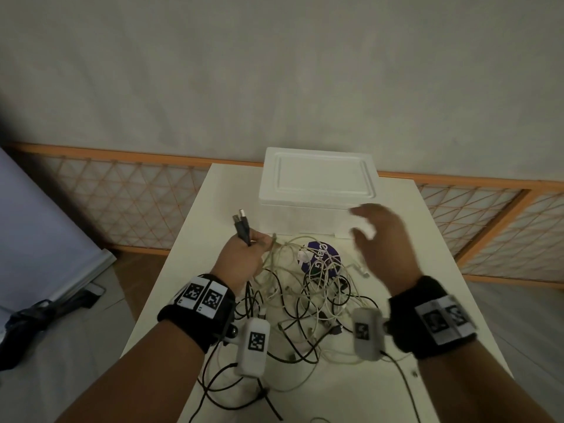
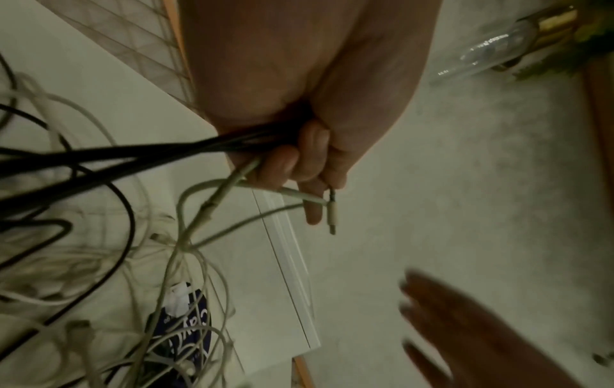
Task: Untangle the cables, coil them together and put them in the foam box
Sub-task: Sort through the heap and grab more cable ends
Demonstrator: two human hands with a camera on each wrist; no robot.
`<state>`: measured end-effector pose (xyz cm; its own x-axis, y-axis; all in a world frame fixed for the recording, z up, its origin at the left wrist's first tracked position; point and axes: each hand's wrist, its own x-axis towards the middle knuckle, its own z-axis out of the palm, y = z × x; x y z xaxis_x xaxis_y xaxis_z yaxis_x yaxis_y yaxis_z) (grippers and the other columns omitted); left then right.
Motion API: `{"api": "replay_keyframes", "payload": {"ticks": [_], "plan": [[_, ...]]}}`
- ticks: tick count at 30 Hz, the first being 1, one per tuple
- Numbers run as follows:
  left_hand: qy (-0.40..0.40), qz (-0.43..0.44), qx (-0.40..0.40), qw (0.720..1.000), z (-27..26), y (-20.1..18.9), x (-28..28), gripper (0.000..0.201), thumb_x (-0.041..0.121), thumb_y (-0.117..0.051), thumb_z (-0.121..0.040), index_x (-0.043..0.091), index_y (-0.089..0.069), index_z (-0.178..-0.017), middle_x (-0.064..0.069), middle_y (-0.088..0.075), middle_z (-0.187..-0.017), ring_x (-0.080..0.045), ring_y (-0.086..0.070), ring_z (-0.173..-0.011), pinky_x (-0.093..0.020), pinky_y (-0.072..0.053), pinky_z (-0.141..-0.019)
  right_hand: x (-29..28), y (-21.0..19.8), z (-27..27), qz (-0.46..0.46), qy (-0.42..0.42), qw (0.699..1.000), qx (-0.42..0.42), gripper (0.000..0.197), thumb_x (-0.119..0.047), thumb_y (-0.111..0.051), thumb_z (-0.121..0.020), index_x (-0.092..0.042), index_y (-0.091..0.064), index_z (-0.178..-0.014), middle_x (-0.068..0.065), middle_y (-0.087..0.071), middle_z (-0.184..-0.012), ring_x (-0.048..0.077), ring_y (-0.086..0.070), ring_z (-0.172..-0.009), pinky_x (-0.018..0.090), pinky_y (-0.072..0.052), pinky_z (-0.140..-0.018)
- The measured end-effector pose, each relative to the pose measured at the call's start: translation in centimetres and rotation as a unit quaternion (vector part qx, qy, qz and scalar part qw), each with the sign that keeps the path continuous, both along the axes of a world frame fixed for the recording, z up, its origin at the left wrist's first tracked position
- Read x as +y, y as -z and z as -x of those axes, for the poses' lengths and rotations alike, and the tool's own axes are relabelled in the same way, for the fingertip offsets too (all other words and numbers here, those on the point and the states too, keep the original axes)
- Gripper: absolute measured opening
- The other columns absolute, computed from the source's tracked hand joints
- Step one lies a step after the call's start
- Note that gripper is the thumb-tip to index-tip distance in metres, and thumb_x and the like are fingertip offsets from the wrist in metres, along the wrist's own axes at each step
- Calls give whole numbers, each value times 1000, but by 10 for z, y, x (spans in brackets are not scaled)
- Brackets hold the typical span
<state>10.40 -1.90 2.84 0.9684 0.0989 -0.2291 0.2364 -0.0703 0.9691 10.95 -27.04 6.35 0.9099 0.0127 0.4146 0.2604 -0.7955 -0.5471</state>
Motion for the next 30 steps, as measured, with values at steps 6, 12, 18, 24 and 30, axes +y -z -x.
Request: {"api": "replay_keyframes", "payload": {"ticks": [6,12,18,24,30], "plan": [[81,32,-49,995,12,-23,-20,31,24,-50,-100,11,-43,-73,2,-46,-50,-11,-34,-38,-29,-28,-49,78,7,20,-6,-220,972,82,54,-23,-71,-84,-18,-52,-135,-1,-59,-129,11,-52,-118,13,-31,-98],[35,176,22,983,20,-30,0,37,24,-43,-102,13,-45,-68,-9,-65,-70,-10,-26,-35,-24,-26,-45,70,3,10,-21,-145,986,78,22,-21,-58,-94,-18,-69,-112,-1,-72,-97,15,-66,-86,26,-49,-80],[15,337,14,941,18,-35,2,27,11,-38,-101,7,-57,-81,-10,-71,-84,-11,-58,-54,-23,-52,-58,81,-3,15,9,-183,981,64,17,-30,-60,-92,-20,-73,-98,-6,-72,-89,9,-62,-77,23,-48,-73],[-28,417,-42,908,18,-32,-16,22,7,-40,-99,10,-61,-92,0,-73,-108,-16,-67,-102,-24,-54,-73,104,14,18,-189,-175,950,177,25,-30,-67,-87,-16,-62,-107,-3,-73,-95,7,-67,-84,26,-51,-76],[-34,417,-32,907,20,-29,-23,24,23,-36,-103,13,-47,-84,-12,-71,-109,-17,-62,-113,-36,-42,-95,106,18,19,-42,-168,975,136,15,-25,-52,-96,-14,-62,-92,-6,-61,-71,16,-58,-69,32,-46,-67]]}}
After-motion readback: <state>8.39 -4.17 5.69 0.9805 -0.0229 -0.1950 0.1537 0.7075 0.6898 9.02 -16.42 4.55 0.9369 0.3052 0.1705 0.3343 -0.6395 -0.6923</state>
